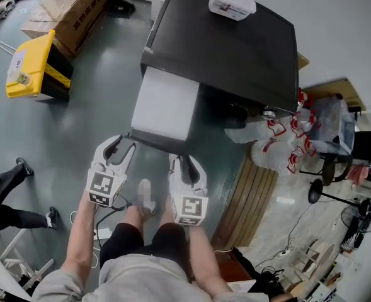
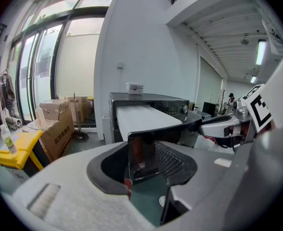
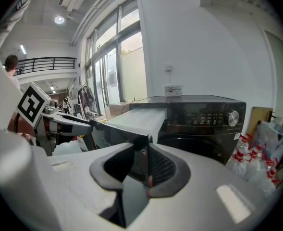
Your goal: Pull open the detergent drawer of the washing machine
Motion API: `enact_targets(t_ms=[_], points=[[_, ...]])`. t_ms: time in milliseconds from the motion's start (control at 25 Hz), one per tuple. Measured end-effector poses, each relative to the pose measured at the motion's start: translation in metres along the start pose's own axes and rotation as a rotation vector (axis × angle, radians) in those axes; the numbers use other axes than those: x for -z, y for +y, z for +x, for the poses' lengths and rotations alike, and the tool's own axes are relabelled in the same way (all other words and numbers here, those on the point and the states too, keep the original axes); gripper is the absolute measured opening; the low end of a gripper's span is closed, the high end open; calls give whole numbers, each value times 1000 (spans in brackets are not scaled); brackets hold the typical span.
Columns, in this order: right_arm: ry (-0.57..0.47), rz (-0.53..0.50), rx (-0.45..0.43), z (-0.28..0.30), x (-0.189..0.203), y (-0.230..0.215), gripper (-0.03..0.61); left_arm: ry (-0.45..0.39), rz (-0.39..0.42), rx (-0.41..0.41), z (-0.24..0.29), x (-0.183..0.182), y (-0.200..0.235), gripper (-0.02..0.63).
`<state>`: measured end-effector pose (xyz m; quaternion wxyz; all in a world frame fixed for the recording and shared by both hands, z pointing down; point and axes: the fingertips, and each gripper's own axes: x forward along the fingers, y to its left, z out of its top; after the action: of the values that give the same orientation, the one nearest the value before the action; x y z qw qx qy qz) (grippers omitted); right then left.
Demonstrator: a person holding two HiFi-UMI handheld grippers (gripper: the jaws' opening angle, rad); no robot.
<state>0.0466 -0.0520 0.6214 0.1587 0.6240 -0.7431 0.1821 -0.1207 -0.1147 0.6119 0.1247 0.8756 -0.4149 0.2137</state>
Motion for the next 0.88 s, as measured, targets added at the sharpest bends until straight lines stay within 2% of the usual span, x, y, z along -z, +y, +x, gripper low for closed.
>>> enact_targets(t_ms=[520, 880], points=[[1, 15, -19, -29, 15, 15, 98, 19, -7, -5, -29, 20, -17, 175], [-2, 7, -9, -27, 28, 13, 100, 11, 9, -22, -27, 25, -17, 173]])
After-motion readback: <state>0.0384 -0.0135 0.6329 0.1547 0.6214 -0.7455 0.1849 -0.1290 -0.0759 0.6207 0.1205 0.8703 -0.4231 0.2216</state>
